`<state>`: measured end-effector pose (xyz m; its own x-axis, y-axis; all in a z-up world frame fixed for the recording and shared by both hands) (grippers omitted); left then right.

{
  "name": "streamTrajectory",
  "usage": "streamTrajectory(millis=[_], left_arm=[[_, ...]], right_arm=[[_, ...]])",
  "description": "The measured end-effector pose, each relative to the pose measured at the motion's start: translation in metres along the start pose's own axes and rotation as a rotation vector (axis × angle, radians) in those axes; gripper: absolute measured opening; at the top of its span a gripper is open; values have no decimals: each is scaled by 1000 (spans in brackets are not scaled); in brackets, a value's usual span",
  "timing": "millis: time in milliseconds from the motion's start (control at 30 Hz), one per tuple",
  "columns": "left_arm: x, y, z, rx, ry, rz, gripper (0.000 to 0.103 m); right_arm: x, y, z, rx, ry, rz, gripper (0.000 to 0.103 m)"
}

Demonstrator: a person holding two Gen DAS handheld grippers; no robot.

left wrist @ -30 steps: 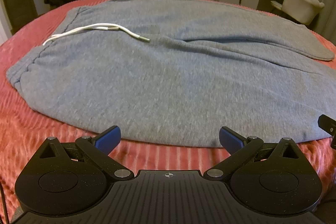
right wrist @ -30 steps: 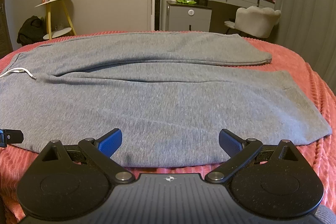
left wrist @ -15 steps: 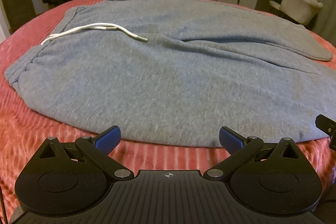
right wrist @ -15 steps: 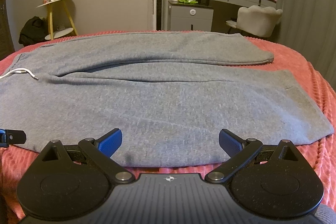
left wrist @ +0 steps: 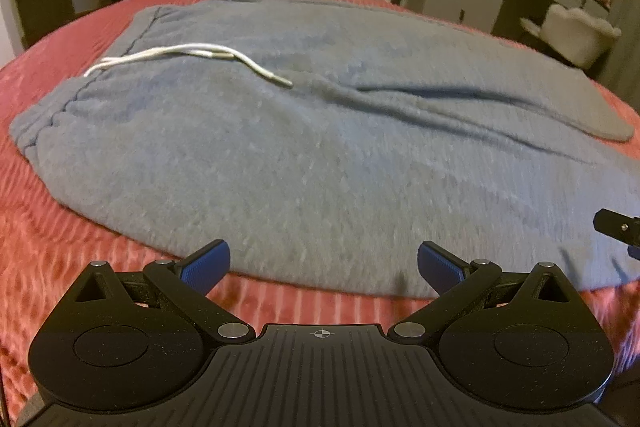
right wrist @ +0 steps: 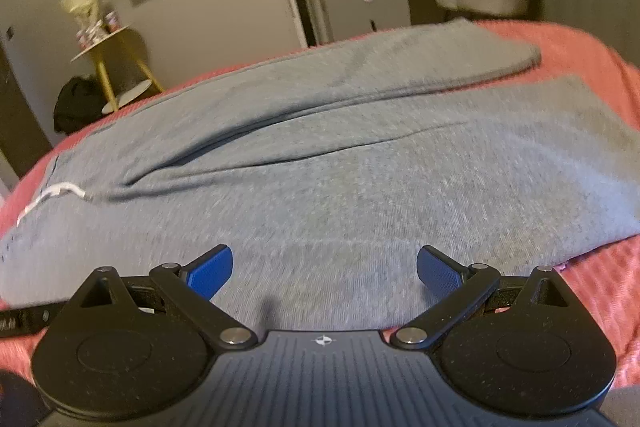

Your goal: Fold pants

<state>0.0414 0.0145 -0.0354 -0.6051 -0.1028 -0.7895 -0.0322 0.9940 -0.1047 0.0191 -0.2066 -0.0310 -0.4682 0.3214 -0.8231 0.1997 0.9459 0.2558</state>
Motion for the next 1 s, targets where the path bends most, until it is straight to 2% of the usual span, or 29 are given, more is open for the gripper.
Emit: streamTrajectory(millis=[67, 200, 267, 333, 367, 433, 500, 600, 633, 700, 733, 800, 900, 1000], left_arm=[[-9, 1, 4, -3, -19, -10, 103], [-40, 8, 23, -59, -76, -79, 103], [-57, 11, 39, -89, -105, -122, 103], [-75, 17, 61, -135, -128, -167, 103], [-83, 21, 71, -162, -141, -185, 103], [-94, 31, 91, -226, -209, -222, 103], [-98, 42, 111, -293, -289, -243, 103], [-91, 53, 131, -398, -329, -218, 103], [-88, 56, 134, -427, -340, -206, 103], [-86, 62, 138, -443, -373, -207, 103], [-86, 68, 136, -475, -395, -218, 103], [-84, 74, 140, -485, -407, -248, 103], [-79, 79, 147, -471, -418, -290, 103], [-72, 77, 155, -477, -388, -275, 103]], right_arm=[[-7, -6, 11, 11, 6, 10, 99], [-26, -22, 42, 55, 14, 7, 99], [-28, -31, 62, 71, 70, 17, 99], [-22, -45, 86, 61, 190, 88, 99], [-21, -49, 93, 54, 212, 105, 99], [-41, -50, 100, 21, 194, 104, 99], [-77, -55, 113, 14, 122, 136, 99], [-139, -69, 166, 86, 74, 197, 98], [-156, -73, 187, 103, 68, 209, 91], [-189, -80, 237, 176, 69, 201, 87], [-206, -84, 263, 229, 66, 207, 80], [-235, -91, 308, 292, 53, 264, 77], [-255, -100, 363, 363, 46, 350, 77], [-246, -108, 399, 475, 95, 375, 77]])
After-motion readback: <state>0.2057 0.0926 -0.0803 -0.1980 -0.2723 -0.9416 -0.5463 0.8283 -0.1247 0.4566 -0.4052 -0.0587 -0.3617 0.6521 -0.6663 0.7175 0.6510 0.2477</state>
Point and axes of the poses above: each gripper's, at about its wrist camera, not at the fingertips, and z roughly the way its jaws point, y to its left, x to its underside, the point moved 5 cm from there along z, roughly the way its jaws point, and after that the axes turned 13 degrees about -y, right-handed, at the moved point
